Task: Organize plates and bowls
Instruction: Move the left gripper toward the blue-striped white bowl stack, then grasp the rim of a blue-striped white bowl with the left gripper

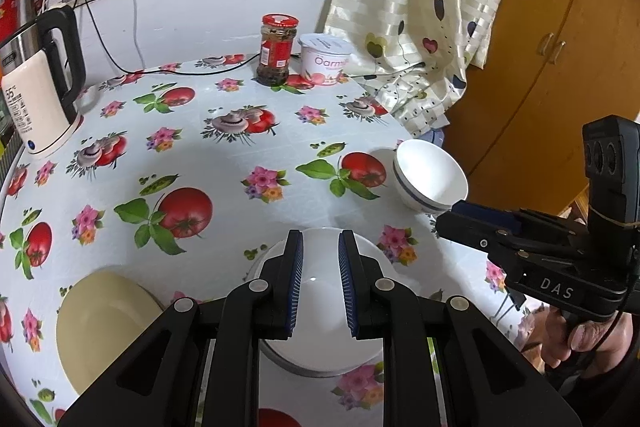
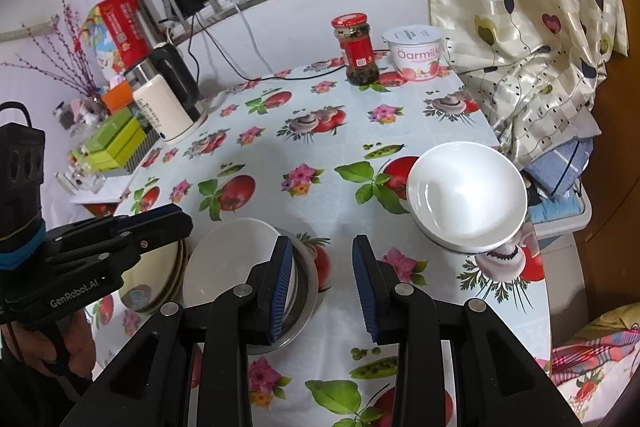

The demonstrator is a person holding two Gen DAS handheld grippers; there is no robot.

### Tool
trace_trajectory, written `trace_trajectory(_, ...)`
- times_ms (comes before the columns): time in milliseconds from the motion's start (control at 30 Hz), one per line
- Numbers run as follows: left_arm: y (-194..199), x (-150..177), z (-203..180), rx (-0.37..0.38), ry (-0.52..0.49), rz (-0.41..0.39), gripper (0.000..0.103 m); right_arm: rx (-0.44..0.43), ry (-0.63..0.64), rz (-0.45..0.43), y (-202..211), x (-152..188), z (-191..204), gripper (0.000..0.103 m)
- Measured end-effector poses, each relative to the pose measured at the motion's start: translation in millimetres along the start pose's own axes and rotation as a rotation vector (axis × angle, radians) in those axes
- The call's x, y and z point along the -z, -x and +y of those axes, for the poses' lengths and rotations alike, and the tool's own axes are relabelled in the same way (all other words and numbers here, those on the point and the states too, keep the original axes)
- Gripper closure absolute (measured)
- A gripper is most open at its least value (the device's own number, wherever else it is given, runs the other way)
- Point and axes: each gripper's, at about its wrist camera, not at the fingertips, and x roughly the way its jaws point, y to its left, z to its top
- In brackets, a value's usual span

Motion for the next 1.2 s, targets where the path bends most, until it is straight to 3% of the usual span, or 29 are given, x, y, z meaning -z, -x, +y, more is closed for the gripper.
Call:
trace_trajectory(600, -25.7, -24.3, -36.6, 0.060, -0.066, 0.021, 0.084, 0.049, -0.058, -0.033, 14.4, -3.1, -36.7, 0.072)
trace_trajectory(1200, -69.6, -50.1, -59.6, 0.113, -0.072, 0.076, 0.084, 0.145, -0.143, -0.055, 17.6, -11.3, -89.8, 0.072)
